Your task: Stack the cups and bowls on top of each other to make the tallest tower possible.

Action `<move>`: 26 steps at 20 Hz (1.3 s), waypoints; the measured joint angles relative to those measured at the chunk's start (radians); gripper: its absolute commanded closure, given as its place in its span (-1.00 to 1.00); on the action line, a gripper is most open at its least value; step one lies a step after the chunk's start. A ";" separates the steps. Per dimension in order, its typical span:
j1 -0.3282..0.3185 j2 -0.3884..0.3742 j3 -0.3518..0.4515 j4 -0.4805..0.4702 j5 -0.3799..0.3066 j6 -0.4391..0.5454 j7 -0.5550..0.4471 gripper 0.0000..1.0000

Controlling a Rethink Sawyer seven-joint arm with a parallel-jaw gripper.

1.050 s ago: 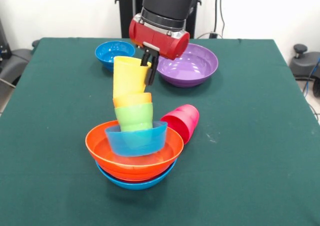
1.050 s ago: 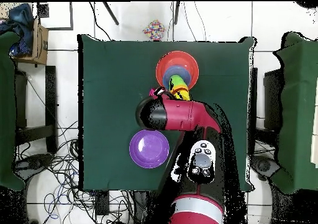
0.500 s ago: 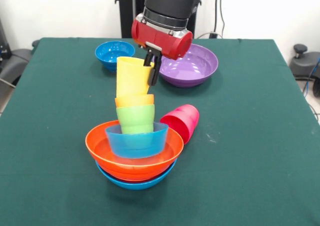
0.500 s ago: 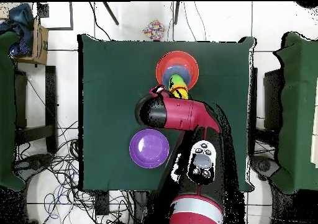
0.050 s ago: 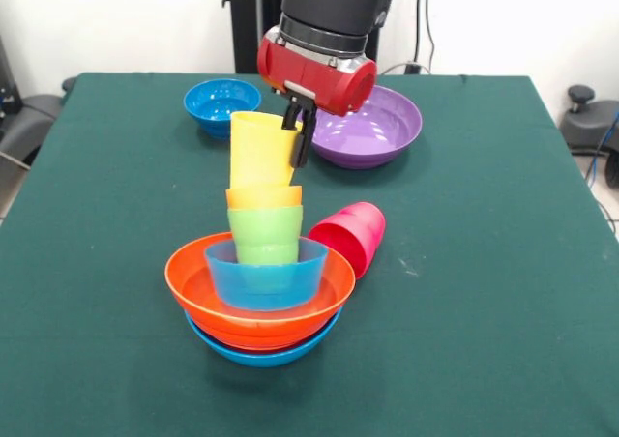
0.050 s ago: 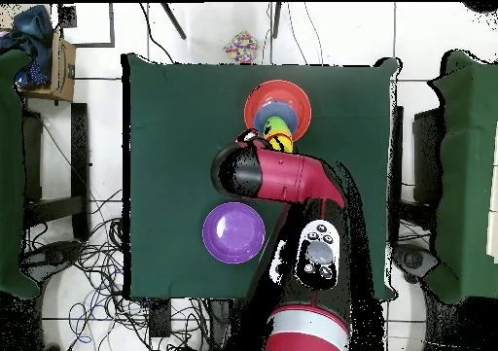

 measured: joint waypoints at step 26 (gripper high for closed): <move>0.033 0.037 -0.029 -0.107 0.066 0.000 0.000 1.00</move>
